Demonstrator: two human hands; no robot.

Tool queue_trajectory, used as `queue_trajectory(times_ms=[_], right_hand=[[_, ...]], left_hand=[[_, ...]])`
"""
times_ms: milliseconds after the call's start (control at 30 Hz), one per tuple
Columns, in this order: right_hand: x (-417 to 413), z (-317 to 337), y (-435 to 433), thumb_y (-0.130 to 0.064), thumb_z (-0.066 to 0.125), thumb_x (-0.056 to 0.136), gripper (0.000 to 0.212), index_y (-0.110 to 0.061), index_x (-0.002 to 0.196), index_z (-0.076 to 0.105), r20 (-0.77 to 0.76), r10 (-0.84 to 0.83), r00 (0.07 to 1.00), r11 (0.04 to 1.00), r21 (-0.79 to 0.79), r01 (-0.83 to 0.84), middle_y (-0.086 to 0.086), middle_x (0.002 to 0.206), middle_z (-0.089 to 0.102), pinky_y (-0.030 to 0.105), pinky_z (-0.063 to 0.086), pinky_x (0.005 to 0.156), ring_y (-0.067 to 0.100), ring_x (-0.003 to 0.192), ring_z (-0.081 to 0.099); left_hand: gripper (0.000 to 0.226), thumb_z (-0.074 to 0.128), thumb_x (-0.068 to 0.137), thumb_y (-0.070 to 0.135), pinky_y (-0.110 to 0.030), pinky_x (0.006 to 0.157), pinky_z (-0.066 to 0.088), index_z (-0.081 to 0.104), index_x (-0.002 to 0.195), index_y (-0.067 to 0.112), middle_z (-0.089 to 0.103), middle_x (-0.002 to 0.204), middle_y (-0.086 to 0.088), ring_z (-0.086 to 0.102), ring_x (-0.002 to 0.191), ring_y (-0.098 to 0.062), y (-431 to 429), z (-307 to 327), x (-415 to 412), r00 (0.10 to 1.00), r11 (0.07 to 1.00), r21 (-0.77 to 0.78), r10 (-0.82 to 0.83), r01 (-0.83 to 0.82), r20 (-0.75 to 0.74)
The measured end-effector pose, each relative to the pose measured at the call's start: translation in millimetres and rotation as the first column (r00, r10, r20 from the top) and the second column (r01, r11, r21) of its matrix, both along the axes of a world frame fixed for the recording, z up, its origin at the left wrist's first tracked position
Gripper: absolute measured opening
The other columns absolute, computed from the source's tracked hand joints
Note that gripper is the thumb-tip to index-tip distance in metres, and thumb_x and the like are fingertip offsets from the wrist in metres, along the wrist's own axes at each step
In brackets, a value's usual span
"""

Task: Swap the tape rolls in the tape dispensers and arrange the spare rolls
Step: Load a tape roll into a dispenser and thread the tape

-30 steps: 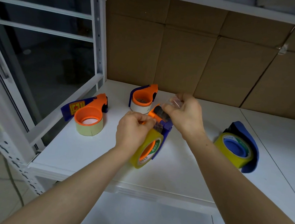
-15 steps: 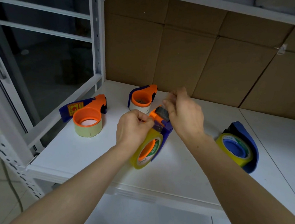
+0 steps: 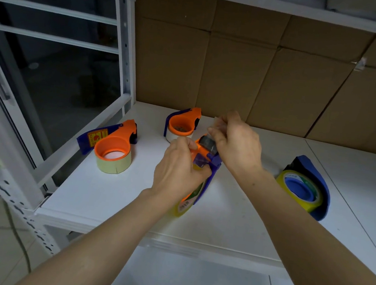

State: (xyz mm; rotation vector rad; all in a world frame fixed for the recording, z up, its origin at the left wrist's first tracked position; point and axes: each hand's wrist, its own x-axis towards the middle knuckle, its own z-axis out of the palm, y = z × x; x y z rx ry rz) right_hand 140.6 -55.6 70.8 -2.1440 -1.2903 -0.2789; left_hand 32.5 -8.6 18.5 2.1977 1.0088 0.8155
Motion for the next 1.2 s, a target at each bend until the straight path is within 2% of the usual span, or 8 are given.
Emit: queue_trajectory(times_ms=[233, 400, 633, 733, 867, 1033, 1100, 1200], right_hand=[[-3, 2, -1, -0.029, 0.049, 0.095, 0.027, -0.009, 0.112, 0.049, 0.035, 0.019, 0.999, 1.000, -0.014, -0.019, 0.010, 0.104, 0.065, 0.034, 0.042, 0.067, 0.034, 0.095, 0.060], [0, 1, -1, -0.033, 0.049, 0.094, 0.030, -0.009, 0.113, 0.048, 0.017, 0.011, 1.000, 1.000, -0.012, -0.010, 0.009, 0.107, 0.066, 0.038, 0.049, 0.071, 0.034, 0.098, 0.061], [4, 2, -4, -0.032, 0.053, 0.093, 0.028, -0.009, 0.108, 0.049, -0.086, 0.028, 0.996, 0.999, 0.045, -0.025, 0.006, 0.108, 0.067, 0.038, 0.052, 0.077, 0.029, 0.100, 0.063], [3, 2, -6, -0.031, 0.054, 0.093, 0.027, -0.009, 0.109, 0.049, -0.135, 0.030, 0.990, 0.997, 0.070, -0.021, 0.002, 0.112, 0.066, 0.030, 0.047, 0.073, 0.025, 0.102, 0.062], [7, 1, -8, -0.031, 0.056, 0.091, 0.032, -0.008, 0.113, 0.051, -0.212, 0.022, 0.977, 0.995, 0.102, 0.000, 0.000, 0.114, 0.065, 0.026, 0.042, 0.073, 0.024, 0.105, 0.060], [7, 0, -6, -0.033, 0.060, 0.089, 0.032, -0.008, 0.109, 0.055, -0.316, 0.041, 0.948, 0.988, 0.155, 0.009, 0.000, 0.115, 0.066, 0.036, 0.051, 0.083, 0.023, 0.105, 0.061], [5, 1, -5, -0.033, 0.058, 0.090, 0.029, -0.008, 0.106, 0.056, -0.347, 0.065, 0.936, 0.984, 0.181, -0.002, -0.001, 0.115, 0.066, 0.042, 0.052, 0.085, 0.025, 0.099, 0.064], [4, 2, -3, -0.034, 0.055, 0.091, 0.028, -0.009, 0.104, 0.055, -0.333, 0.057, 0.941, 0.985, 0.172, 0.001, -0.001, 0.115, 0.066, 0.042, 0.053, 0.084, 0.026, 0.098, 0.065]], left_hand=[[0.040, 0.064, 0.079, 0.039, -0.028, 0.069, 0.043, 0.045, 0.109, 0.020, 0.045, 0.102, 0.009, 0.048, 0.090, -0.011, 0, 0, 0, 0.999, 0.999, 0.035, 0.035, -0.035, 0.006], [0.030, 0.061, 0.082, 0.032, -0.027, 0.066, 0.039, 0.047, 0.107, 0.022, 0.053, 0.107, 0.005, 0.052, 0.091, -0.012, 4, -3, 3, 0.999, 0.999, 0.009, 0.037, -0.037, 0.024], [0.045, 0.072, 0.073, 0.049, -0.029, 0.066, 0.045, 0.041, 0.097, 0.027, 0.054, 0.101, 0.005, 0.055, 0.091, -0.014, 7, 0, 7, 1.000, 0.998, -0.066, 0.017, -0.017, -0.003], [0.051, 0.075, 0.068, 0.051, -0.032, 0.070, 0.049, 0.041, 0.096, 0.024, 0.055, 0.100, 0.003, 0.056, 0.091, -0.016, 11, 2, 12, 0.999, 0.993, -0.115, 0.021, -0.025, -0.031], [0.056, 0.077, 0.063, 0.052, -0.029, 0.065, 0.047, 0.041, 0.096, 0.024, 0.056, 0.098, 0.004, 0.057, 0.087, -0.014, 13, 0, 13, 1.000, 0.984, -0.180, 0.008, -0.007, 0.006], [0.052, 0.076, 0.065, 0.031, -0.032, 0.079, 0.051, 0.043, 0.106, 0.026, 0.058, 0.096, 0.008, 0.058, 0.087, -0.008, 15, 3, 5, 0.978, 0.916, -0.374, -0.080, 0.148, 0.192], [0.046, 0.072, 0.073, 0.021, -0.029, 0.078, 0.048, 0.042, 0.107, 0.026, 0.056, 0.093, 0.013, 0.055, 0.085, -0.005, 16, 2, 3, 0.971, 0.919, -0.352, -0.108, 0.179, 0.211], [0.040, 0.071, 0.077, 0.022, -0.028, 0.078, 0.044, 0.043, 0.106, 0.028, 0.055, 0.091, 0.017, 0.055, 0.087, -0.006, 14, 1, 3, 0.975, 0.945, -0.287, -0.100, 0.156, 0.200]])
